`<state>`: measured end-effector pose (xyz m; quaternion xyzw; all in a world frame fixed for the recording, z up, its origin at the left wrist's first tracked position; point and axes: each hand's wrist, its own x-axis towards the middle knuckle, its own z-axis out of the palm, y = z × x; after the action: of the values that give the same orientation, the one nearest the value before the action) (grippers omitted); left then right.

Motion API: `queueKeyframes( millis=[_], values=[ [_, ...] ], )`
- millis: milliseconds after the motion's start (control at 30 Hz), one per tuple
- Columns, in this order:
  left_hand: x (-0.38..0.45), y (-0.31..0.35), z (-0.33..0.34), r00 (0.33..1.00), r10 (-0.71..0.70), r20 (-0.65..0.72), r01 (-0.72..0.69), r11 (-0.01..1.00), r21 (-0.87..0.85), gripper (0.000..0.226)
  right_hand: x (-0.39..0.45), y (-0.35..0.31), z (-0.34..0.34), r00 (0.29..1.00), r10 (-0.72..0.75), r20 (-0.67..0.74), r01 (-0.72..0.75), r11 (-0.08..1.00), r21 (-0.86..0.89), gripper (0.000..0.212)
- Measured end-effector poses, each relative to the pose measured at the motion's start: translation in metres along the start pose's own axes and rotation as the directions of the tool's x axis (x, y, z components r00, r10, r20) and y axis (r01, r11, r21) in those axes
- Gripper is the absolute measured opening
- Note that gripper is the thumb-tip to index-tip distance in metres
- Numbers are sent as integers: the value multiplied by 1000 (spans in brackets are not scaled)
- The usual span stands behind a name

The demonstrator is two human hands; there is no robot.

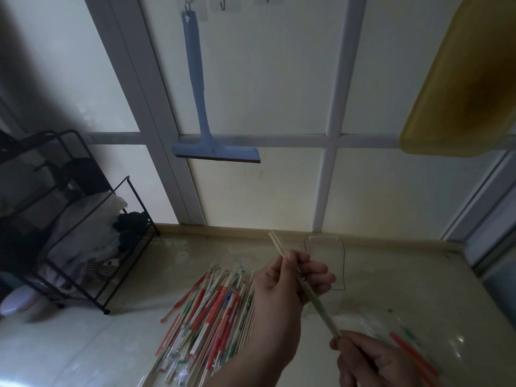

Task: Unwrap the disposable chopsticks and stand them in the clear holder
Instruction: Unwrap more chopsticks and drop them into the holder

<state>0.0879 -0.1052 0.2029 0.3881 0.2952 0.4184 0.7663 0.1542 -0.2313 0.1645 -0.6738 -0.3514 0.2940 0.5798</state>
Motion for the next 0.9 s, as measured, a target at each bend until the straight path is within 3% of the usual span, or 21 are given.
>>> queueKeyframes(
  millis=[267, 367, 467, 633, 767, 900],
  values=[
    [5, 2, -6, 982, -133, 135, 128, 991, 47, 44, 2, -9, -5, 998, 40, 46, -41, 998, 39, 31],
    [29, 17, -11, 995, -93, 37, 94, 995, -38, 45, 6, -8, -8, 997, 47, 57, -48, 999, 25, 35],
    [44, 27, -16, 998, -40, -45, 43, 997, 64, 29, 10, -1, -10, 995, 70, 76, -72, 997, 18, 34],
    [58, 23, -17, 993, 41, -112, -19, 982, 187, 24, 15, 7, -17, 987, 90, 135, -91, 996, 2, 31],
    [83, 20, -20, 970, -36, -238, 53, 997, 63, 21, 11, 10, -29, 982, 105, 154, -99, 994, -48, 30],
    [98, 20, -27, 959, -33, -280, 40, 999, 18, 21, 11, 14, -42, 972, 120, 203, -93, 986, -138, 25]
  ],
)
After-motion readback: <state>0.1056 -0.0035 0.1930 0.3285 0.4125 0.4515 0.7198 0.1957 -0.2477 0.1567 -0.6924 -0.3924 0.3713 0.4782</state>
